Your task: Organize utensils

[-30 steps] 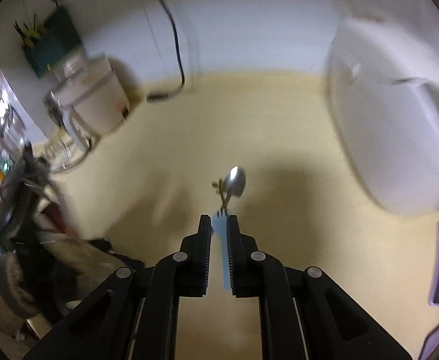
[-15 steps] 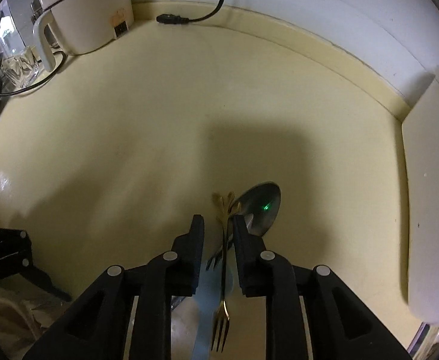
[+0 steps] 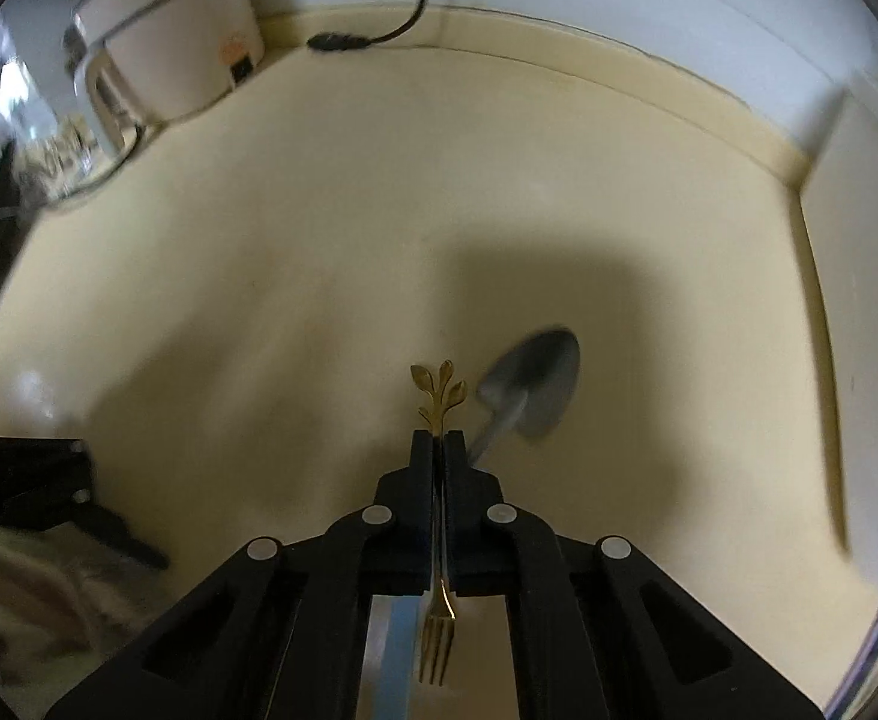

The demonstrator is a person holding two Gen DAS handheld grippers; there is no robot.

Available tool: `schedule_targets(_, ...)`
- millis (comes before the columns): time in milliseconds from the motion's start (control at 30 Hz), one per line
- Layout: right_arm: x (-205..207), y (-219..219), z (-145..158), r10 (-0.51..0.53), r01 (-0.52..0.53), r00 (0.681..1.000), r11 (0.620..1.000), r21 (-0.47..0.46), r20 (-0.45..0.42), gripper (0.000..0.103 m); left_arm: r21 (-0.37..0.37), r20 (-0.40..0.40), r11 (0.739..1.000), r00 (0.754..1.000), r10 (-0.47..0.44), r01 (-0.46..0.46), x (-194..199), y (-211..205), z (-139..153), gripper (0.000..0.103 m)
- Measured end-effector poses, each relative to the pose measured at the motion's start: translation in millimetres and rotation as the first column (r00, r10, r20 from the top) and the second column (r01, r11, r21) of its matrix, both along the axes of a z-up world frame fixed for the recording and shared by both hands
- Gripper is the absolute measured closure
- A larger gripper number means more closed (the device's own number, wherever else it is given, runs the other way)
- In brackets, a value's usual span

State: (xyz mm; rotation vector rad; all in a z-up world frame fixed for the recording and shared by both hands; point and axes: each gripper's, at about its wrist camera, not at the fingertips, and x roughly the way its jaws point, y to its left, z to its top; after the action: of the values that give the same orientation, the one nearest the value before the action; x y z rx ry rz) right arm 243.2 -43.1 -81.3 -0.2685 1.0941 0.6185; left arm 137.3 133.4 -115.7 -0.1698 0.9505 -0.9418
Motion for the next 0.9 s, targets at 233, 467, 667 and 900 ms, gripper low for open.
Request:
schedule_targets(233, -0.5, -35.4, 8.8, -0.063, 0.077, 0.994, 0.983, 0.168, -0.084, 0.100, 0.000, 0.000, 1.000, 1.000, 0.000, 0.000, -0.2, 0.0, 0.2, 0.005)
schedule_targets(467, 0.3, -66.3, 23.1, -0.114, 0.145, 0.988, 0.923, 0.355, -0.108, 0.100, 0.000, 0.000, 1.000, 1.000, 0.000, 0.000, -0.1, 0.2, 0.2, 0.005)
schedule_targets(667, -20.9, -73.8, 61.2, -0.118, 0.116, 0.993, 0.892, 0.437, -0.022, 0.100, 0.000, 0.000, 1.000, 1.000, 0.000, 0.000, -0.1, 0.2, 0.2, 0.005)
schedule_targets(900, -7.3, -60.5, 40.6, -0.111, 0.111, 0.994, 0.956, 0.271, -0.015, 0.098, 0.000, 0.000, 1.000, 1.000, 0.000, 0.000, 0.2, 0.6, 0.2, 0.005)
